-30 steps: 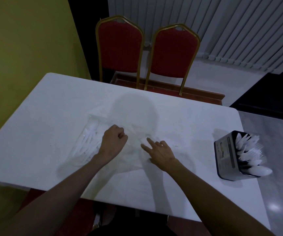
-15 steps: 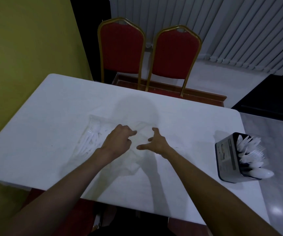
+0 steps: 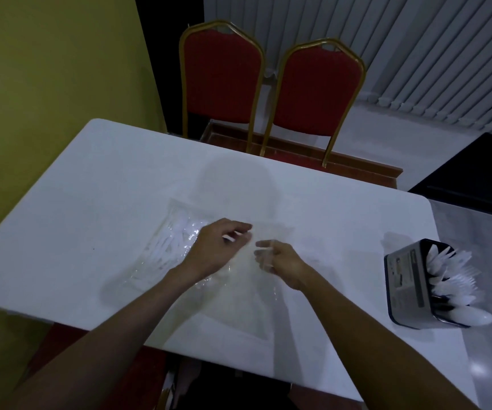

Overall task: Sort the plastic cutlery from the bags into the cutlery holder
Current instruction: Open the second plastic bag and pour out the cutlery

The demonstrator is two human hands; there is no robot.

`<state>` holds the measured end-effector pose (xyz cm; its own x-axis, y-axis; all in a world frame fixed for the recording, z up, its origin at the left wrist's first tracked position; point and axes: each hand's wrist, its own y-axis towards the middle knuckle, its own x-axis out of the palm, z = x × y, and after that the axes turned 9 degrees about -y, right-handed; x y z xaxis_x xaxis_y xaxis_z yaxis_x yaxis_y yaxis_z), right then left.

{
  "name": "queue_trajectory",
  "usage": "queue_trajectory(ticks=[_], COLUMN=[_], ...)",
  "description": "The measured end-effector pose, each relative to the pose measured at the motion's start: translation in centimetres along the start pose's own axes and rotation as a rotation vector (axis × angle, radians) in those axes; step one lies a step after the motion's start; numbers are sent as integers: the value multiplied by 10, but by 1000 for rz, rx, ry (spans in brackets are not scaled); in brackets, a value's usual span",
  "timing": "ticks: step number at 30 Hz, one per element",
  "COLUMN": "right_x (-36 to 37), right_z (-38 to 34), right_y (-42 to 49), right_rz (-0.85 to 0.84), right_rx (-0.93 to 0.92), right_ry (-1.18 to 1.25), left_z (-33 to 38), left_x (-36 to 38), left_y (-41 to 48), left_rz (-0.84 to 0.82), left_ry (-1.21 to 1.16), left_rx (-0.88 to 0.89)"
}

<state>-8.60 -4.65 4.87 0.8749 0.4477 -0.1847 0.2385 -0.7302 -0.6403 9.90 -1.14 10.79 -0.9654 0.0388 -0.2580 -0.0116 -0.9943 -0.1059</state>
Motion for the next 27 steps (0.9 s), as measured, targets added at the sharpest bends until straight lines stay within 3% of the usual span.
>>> queue_trajectory(ticks=[2,5,8,11,15,19,22,27], right_x=[9,19,25,29,32,30,28,23], right_z=[4,16,25,22,26,34,35,43], right_y=[2,5,8,6,13,23,24,25], right_rz=[-28,-120,-170,-195,-137,-114,-99,-227], right_rx=[170,356,363,311,266,267,211,156], right_ry=[348,608,726,805,806,605,391,359], left_z=[-31,-87,-133,-157,-149,-133,-113,-65], left_x=[-21,-63,-87,-97,-102,-105,-107,-96], left_y=[11,22,20,16,17,16,19,23], left_rz=[224,449,448,333,355,327,280,144], left_ry=[38,295,490,608,369,71,-286,-609], left_rx=[-113,-276,-487,-637,-615,-580,-608,-532])
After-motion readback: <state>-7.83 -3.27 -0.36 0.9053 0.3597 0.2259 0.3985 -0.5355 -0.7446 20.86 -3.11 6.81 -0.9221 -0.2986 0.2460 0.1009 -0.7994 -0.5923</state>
